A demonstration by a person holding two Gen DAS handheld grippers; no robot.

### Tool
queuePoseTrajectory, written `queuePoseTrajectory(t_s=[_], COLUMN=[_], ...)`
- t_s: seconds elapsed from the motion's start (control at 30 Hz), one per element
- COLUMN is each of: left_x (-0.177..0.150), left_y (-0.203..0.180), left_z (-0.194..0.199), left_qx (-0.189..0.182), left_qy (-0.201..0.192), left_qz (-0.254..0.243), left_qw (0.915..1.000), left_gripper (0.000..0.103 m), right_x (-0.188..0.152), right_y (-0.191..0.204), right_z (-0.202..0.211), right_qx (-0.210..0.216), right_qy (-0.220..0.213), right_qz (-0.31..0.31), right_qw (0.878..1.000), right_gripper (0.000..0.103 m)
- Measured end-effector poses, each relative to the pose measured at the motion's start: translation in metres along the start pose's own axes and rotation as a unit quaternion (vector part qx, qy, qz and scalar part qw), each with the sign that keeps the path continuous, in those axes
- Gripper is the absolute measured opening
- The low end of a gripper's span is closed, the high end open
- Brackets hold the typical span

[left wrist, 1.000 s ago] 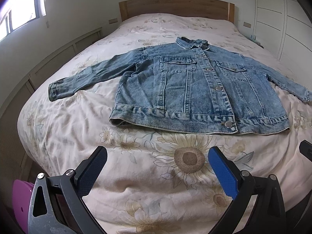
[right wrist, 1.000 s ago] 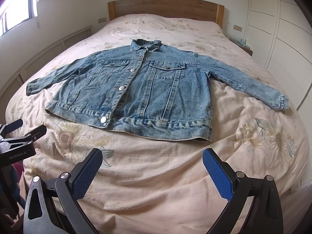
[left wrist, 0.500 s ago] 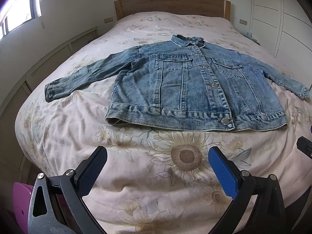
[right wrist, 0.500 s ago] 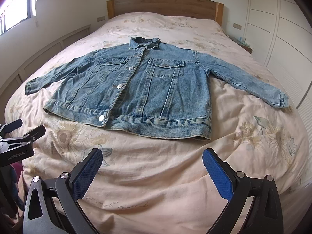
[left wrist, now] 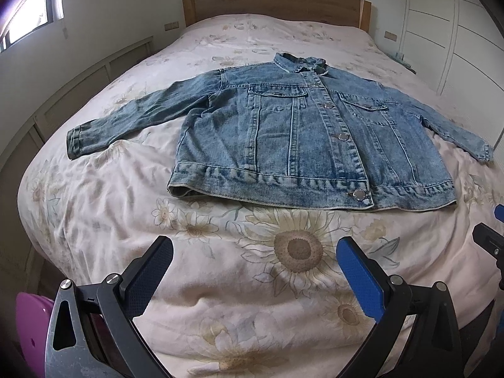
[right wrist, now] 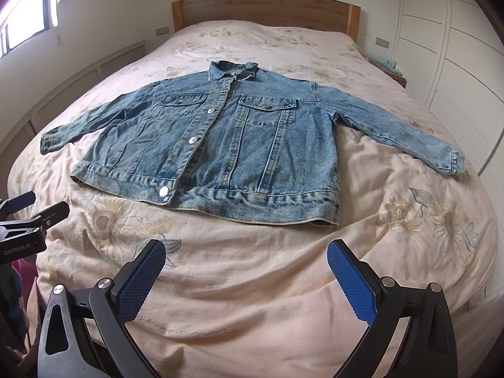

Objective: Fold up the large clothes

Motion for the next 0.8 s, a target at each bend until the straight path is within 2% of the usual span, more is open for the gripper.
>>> queuePoseTrajectory(t_s=[0.3, 0.47, 0.8], left_x=[-0.0031, -0.0045, -0.0032], left_y=[-0.0021, -0.0028, -0.0046], left_z=[-0.0028, -0.0033, -0.0018], left_qx=[0.003, 0.031, 0.039], left_qy=[0.007, 0.003, -0.005], left_qz=[-0.006, -0.008, -0.012], left_qw=[1.0, 0.9995, 0.9992], left_gripper=[0.102, 0.102, 0.102], right_x=[-0.0014, -0.0018, -0.0022], right_y=[-0.0003, -0.0014, -0.0038], right_z=[-0.0022, -0.0032, -0.004], right_qx=[0.002, 0.002, 0.002], right_qy=[0.003, 0.004, 0.005], right_qz=[-0.003, -0.004, -0.007], right_qw=[1.0, 1.0, 1.0], right_gripper=[0.102, 0.102, 0.102])
Point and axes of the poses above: each gripper's, at about its wrist camera, not at the fingertips, and z roughly against the way its jaws point, y to its left, x to its top, the point moved 1 cm from there along -z, roughly the way its jaws point, and after that the axes turned 14 degrees about x, right-handed, at the moved point
